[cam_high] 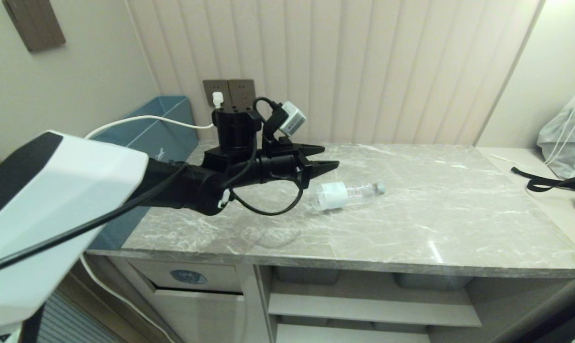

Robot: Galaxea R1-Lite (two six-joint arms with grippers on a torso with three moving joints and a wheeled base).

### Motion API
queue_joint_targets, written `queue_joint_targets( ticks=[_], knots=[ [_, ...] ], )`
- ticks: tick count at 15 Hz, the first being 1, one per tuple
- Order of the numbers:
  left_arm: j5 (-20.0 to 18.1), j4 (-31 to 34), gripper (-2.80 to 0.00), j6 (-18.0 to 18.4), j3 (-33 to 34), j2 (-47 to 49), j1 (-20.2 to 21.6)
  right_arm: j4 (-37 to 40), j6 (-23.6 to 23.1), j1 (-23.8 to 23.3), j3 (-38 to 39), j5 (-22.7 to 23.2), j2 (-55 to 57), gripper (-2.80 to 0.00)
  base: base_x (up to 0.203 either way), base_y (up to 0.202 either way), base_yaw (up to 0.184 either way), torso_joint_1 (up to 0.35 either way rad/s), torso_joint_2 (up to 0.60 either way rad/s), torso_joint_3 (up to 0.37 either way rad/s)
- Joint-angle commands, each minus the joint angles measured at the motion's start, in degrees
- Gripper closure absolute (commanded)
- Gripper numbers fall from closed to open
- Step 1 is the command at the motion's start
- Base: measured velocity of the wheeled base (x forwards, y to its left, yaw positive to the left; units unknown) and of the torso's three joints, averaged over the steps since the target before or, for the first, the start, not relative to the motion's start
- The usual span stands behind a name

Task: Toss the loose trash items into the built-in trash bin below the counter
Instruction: Pick up the garbage

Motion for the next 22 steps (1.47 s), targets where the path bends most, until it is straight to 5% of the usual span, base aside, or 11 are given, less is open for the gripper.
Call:
queue_joint_targets(
  ticks=[1, 12, 15, 22],
  knots=[
    [-0.38, -0.16, -2.80, 0.06, -1.96, 4.50, -0.09, -0.04, 0.02, 0.02, 0.00, 0.00, -0.04, 0.00, 0.000, 0.000, 0.000, 0.000, 0.00, 0.000],
    [-3.26, 4.63, -2.80, -0.10, -10.66, 14.09, 1.56, -0.04, -0.08, 0.02, 0.00, 0.00, -0.04, 0.00, 0.000, 0.000, 0.000, 0.000, 0.00, 0.000],
    [-3.27, 9.72, -2.80, -0.01, -18.65, 16.77, 1.45, -0.04, -0.16, 0.02, 0.00, 0.00, -0.04, 0.00, 0.000, 0.000, 0.000, 0.000, 0.00, 0.000],
    [-3.04, 11.35, -2.80, 0.85, -18.41, 18.01, 1.09, -0.04, -0.16, 0.02, 0.00, 0.00, -0.04, 0.00, 0.000, 0.000, 0.000, 0.000, 0.00, 0.000]
  ],
)
